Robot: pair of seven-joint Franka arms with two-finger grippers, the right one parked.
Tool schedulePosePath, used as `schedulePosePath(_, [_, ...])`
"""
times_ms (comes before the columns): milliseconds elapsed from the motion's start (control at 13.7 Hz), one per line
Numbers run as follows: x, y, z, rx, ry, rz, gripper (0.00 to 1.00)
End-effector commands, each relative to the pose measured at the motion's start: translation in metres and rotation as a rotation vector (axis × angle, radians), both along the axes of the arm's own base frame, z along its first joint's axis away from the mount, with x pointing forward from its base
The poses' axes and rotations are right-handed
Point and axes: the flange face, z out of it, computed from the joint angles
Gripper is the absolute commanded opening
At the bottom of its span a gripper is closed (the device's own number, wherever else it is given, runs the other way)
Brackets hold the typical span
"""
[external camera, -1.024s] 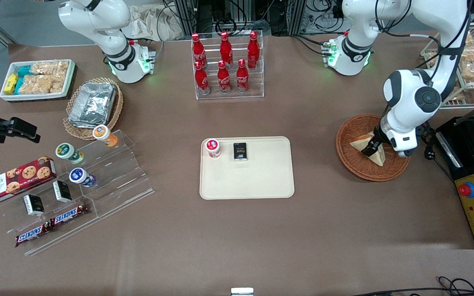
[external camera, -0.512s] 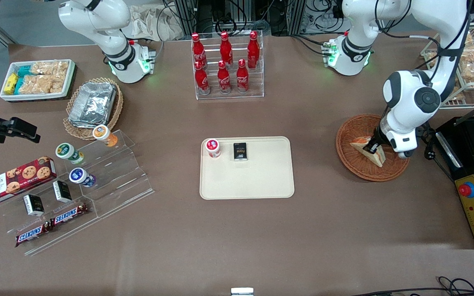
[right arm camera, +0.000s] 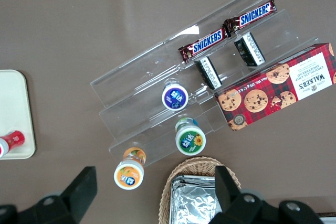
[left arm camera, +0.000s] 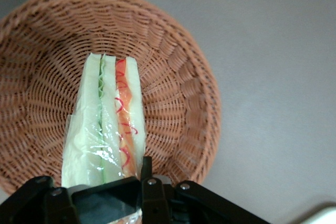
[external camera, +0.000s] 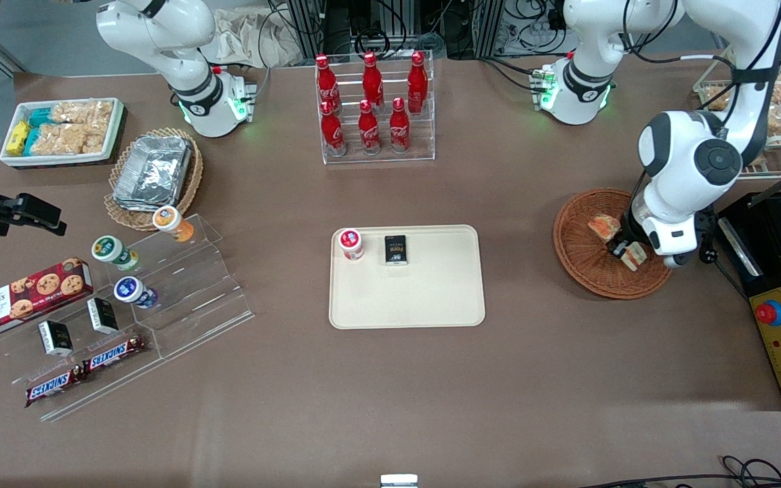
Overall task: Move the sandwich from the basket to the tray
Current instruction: 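Close the left gripper on the sandwich's wrapped edge, then lift the sandwich with the left gripper and carry it over the tray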
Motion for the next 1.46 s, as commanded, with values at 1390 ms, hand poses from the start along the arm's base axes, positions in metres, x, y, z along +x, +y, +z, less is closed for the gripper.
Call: schedulePosePath(1390, [0.025,-0.323,0.153,-0.193,-0.117,-0.54,0.0])
